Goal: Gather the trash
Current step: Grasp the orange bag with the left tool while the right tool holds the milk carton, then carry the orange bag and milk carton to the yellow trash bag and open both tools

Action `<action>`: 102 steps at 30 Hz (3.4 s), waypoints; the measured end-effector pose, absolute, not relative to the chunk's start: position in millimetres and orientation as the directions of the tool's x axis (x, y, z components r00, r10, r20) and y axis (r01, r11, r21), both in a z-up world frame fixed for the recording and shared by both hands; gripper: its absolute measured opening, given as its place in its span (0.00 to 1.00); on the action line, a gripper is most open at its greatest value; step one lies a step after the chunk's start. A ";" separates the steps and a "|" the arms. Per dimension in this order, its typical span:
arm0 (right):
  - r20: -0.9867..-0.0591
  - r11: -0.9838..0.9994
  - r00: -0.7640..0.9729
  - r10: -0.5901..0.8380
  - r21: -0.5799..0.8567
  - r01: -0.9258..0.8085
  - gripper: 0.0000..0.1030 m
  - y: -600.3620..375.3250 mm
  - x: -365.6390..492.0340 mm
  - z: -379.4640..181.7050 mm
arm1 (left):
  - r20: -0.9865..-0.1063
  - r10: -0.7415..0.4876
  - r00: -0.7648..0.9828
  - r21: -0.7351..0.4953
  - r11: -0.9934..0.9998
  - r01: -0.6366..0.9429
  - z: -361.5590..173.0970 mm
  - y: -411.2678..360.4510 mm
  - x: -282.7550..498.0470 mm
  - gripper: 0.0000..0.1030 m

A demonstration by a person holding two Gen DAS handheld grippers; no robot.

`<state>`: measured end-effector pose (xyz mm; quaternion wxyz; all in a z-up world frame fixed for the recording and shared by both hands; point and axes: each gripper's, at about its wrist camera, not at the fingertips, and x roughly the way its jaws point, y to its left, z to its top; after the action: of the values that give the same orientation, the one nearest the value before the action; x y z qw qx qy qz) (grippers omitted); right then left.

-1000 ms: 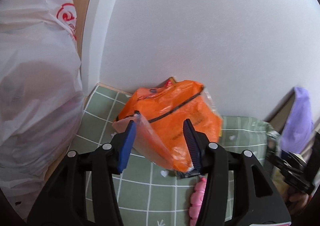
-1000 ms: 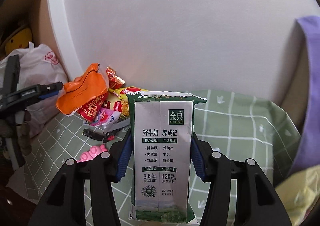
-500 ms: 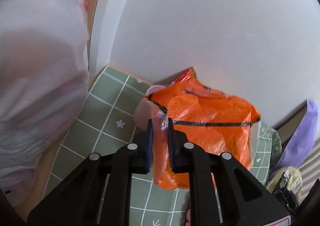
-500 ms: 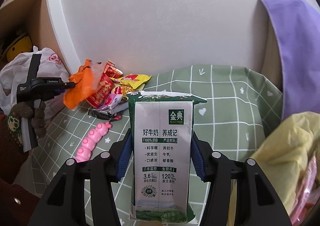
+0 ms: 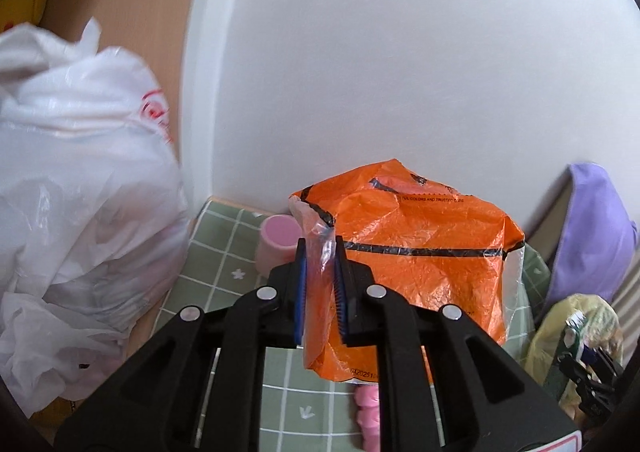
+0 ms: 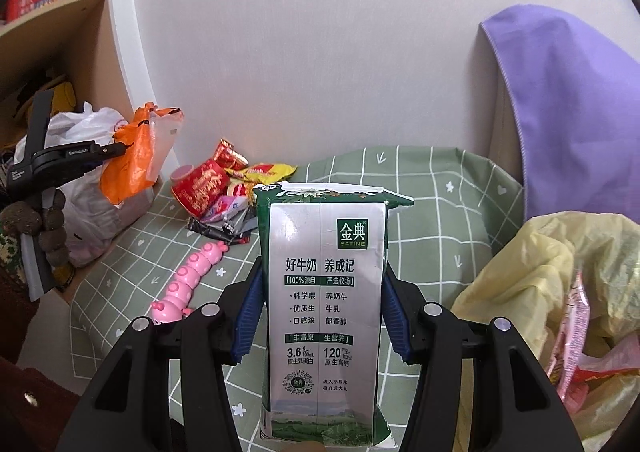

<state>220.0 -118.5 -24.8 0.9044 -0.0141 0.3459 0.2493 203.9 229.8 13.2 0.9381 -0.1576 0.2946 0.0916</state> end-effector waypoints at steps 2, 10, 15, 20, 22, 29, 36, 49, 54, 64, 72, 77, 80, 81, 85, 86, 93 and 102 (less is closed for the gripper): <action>-0.615 0.876 0.652 0.444 0.145 -0.460 0.49 -123.3 215.2 -18.6 | -0.564 0.060 0.824 -0.226 0.948 -0.224 22.8 213.5 201.7 0.11; -0.515 0.896 0.745 0.423 0.115 -0.429 0.49 -153.3 190.2 16.5 | -0.516 -0.055 0.855 -0.211 0.975 -0.064 48.7 161.6 211.2 0.11; -0.469 0.920 0.798 0.378 0.092 -0.381 0.49 -178.6 175.8 36.6 | -0.513 -0.131 0.848 -0.220 0.975 0.017 50.7 134.0 219.6 0.11; -0.437 0.947 0.843 0.312 0.074 -0.312 0.49 -209.0 161.8 50.4 | -0.509 -0.210 0.835 -0.219 0.969 0.111 51.7 99.7 230.8 0.11; -0.430 0.957 0.857 0.284 0.066 -0.284 0.49 -219.0 157.0 54.4 | -0.509 -0.247 0.825 -0.223 0.963 0.150 49.6 84.8 231.6 0.11; -0.393 0.982 0.901 0.184 0.027 -0.189 0.49 -249.7 139.9 73.3 | -0.513 -0.360 0.779 -0.228 0.932 0.281 49.6 28.4 249.4 0.11; -0.344 0.998 0.937 0.064 0.018 -0.062 0.49 -293.9 121.2 88.5 | -0.508 -0.458 0.729 -0.189 0.885 0.425 55.7 -33.3 254.5 0.12; -0.260 0.994 0.964 -0.055 0.078 0.077 0.49 -356.8 100.9 112.5 | -0.533 -0.492 0.689 0.031 0.802 0.597 42.6 -166.2 282.1 0.12; -0.267 0.996 0.963 -0.047 0.059 0.065 0.49 -351.8 112.9 110.6 | -0.637 -0.485 0.598 0.013 0.770 0.638 5.2 -193.2 285.0 0.12; -0.297 0.993 0.955 0.011 0.116 0.025 0.49 -354.9 145.2 98.8 | -0.647 -0.490 0.585 -0.007 0.770 0.638 -0.9 -183.6 286.6 0.12; -0.268 0.977 0.952 0.146 0.189 -0.097 0.49 -343.3 185.3 91.1 | -0.652 -0.534 0.538 -0.157 0.789 0.593 -4.2 -157.2 310.1 0.12; -0.386 0.967 0.906 0.173 0.242 -0.081 0.49 -356.1 224.3 44.7 | -0.661 -0.590 0.463 -0.234 0.749 0.620 -11.0 -155.5 311.5 0.12; -0.458 0.972 0.877 0.145 0.234 -0.039 0.49 -364.4 225.0 20.4 | -0.662 -0.612 0.432 -0.251 0.725 0.642 -13.5 -157.4 306.5 0.12; -0.465 0.973 0.874 0.137 0.229 -0.031 0.49 -367.2 221.3 15.8 | -0.662 -0.618 0.423 -0.256 0.718 0.647 -14.2 -158.3 306.4 0.12; -0.488 0.980 0.866 0.107 0.201 -0.008 0.49 -375.1 209.8 6.0 | -0.666 -0.624 0.409 -0.247 0.701 0.669 -15.4 -169.2 300.6 0.12; -0.496 0.982 0.863 0.099 0.189 -0.003 0.49 -374.3 204.2 4.6 | -0.666 -0.625 0.407 -0.245 0.699 0.672 -15.9 -171.0 300.0 0.12; -0.508 0.980 0.857 0.087 0.198 0.018 0.49 -372.8 190.9 6.3 | -0.665 -0.626 0.409 -0.259 0.706 0.659 -16.5 -174.4 306.0 0.12; -0.365 0.965 0.920 0.144 0.257 -0.049 0.49 -366.1 206.7 50.7 | -0.637 -0.576 0.512 -0.201 0.766 0.611 0.7 -159.0 314.9 0.12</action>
<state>206.7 -366.1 50.7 0.9720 0.1223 0.1943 0.0498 314.9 -159.0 0.7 0.8693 0.0244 0.3567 -0.3414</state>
